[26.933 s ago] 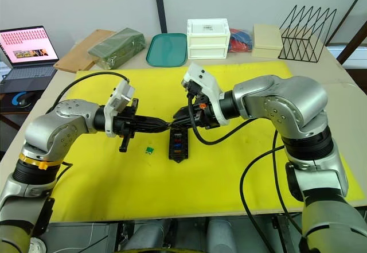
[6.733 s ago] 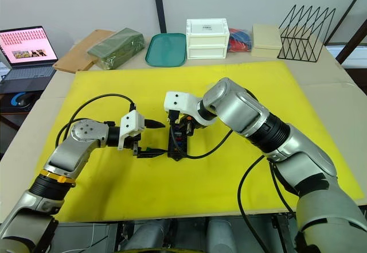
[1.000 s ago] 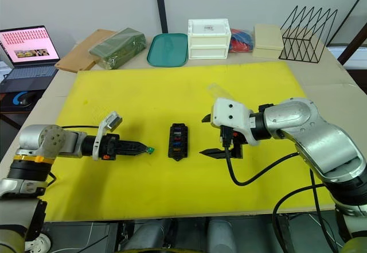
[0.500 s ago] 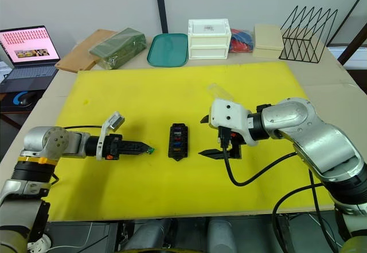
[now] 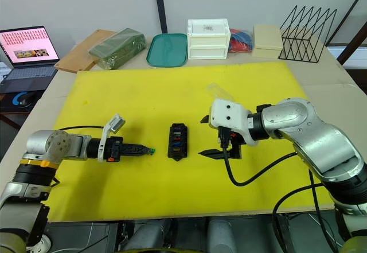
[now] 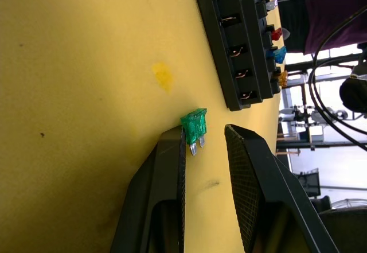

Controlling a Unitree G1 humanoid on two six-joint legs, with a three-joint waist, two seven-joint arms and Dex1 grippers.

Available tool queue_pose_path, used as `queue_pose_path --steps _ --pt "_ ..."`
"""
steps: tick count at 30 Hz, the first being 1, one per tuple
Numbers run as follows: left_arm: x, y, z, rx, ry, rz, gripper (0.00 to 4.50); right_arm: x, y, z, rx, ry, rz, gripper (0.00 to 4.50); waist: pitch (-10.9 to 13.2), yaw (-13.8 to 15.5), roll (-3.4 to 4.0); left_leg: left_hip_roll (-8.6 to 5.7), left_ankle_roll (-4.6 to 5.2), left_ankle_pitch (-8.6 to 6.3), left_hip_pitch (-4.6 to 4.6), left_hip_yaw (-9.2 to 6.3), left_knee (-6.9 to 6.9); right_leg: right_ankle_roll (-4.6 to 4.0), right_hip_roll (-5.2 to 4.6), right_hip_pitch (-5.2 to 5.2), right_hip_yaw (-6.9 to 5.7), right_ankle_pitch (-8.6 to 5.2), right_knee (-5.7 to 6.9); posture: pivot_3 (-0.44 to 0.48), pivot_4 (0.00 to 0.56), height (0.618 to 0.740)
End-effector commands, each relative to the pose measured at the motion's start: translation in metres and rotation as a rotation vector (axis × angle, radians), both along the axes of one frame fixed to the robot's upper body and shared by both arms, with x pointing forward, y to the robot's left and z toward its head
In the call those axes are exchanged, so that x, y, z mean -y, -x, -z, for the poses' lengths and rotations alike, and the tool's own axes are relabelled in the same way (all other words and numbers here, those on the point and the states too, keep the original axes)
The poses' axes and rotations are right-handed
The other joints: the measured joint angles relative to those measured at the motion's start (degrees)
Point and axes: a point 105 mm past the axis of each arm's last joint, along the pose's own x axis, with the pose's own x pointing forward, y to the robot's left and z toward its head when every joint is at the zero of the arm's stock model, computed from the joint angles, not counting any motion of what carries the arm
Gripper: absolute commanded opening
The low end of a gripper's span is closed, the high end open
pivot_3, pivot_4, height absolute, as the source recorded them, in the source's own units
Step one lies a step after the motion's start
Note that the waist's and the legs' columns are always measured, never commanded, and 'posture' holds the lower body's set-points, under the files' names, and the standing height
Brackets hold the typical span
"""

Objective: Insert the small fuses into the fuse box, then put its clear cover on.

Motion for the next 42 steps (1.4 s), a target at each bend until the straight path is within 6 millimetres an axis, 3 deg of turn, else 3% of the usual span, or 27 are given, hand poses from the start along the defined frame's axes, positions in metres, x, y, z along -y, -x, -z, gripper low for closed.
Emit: queue_pose_path --steps 1,3,12,15,24,29,34,37,39,42 --pt "-0.001 0.003 0.008 -0.012 -0.039 -0.003 0.96 -0.003 0.002 -0.008 0.046 0.004 -0.02 4.5 0.0 0.0 0.0 0.0 0.0 0.0 0.0 0.0 0.0 0.0 0.0 0.0 0.0 0.0 0.0 0.0 0.15 0.74" --pt "-0.001 0.003 0.009 -0.013 -0.039 -0.005 0.56 -0.003 0.002 -0.007 0.046 0.005 -0.019 4.5 0.0 0.0 0.0 0.0 0.0 0.0 0.0 0.0 0.0 0.0 0.0 0.0 0.0 0.0 0.0 0.0 0.15 0.74" --pt "0.0 0.005 0.015 0.002 -0.066 0.0 0.56 -0.003 0.002 -0.007 0.044 0.007 -0.018 4.5 0.0 0.0 0.01 0.0 0.0 0.0 0.0 0.0 0.0 0.0 0.0 0.0 0.0 0.0 0.0 0.0 0.15 0.74" --pt "-0.001 0.003 0.016 0.013 -0.069 -0.01 0.03 -0.004 0.002 -0.006 0.043 0.005 -0.02 4.5 0.0 0.1 0.02 0.0 0.0 0.0 0.0 0.0 0.0 0.0 0.0 0.0 0.0 0.0 0.0 0.0 0.15 0.74" --pt "-0.002 0.002 0.013 0.078 -0.072 -0.001 0.03 -0.006 0.001 -0.006 0.042 -0.001 -0.028 4.5 0.0 0.1 0.02 0.0 0.0 0.0 0.01 0.0 0.0 0.0 0.0 0.01 0.0 0.0 0.01 0.0 0.15 0.74" --pt "0.005 -0.006 -0.025 0.448 0.01 0.039 0.03 -0.01 -0.003 -0.012 -0.054 -0.064 0.016 4.5 0.0 0.1 0.01 0.0 0.0 0.0 0.01 0.0 0.0 0.0 -0.02 0.01 0.0 0.0 0.0 0.0 0.15 0.74" --pt "0.013 0.001 -0.072 0.734 0.134 0.115 0.03 -0.017 -0.01 -0.028 -0.209 -0.169 0.084 4.5 0.0 0.1 -0.01 0.01 -0.01 0.01 0.0 0.0 -0.02 -0.01 -0.03 0.02 0.0 0.0 -0.05 0.0 0.15 0.74" --pt "0.025 0.008 -0.097 0.901 0.149 0.179 0.03 -0.027 -0.014 -0.049 -0.303 -0.253 0.092 4.5 0.0 0.0 -0.01 0.01 -0.01 0.01 0.0 0.0 -0.01 -0.01 -0.04 0.03 -0.01 0.01 -0.06 0.0 0.15 0.74" --pt "0.034 0.011 -0.107 0.989 0.164 0.203 0.03 -0.036 -0.015 -0.062 -0.351 -0.302 0.082 4.5 0.0 0.0 -0.01 0.01 -0.01 0.01 0.0 0.0 -0.03 -0.01 -0.03 0.03 -0.01 0.01 -0.05 0.0 0.15 0.74" --pt "0.044 0.016 -0.114 1.046 0.186 0.236 0.03 -0.046 -0.016 -0.066 -0.392 -0.304 0.081 4.5 0.0 -0.1 -0.02 0.02 -0.01 0.01 0.0 0.0 -0.05 -0.01 -0.02 0.01 -0.01 0.0 -0.06 0.0 0.15 0.74"
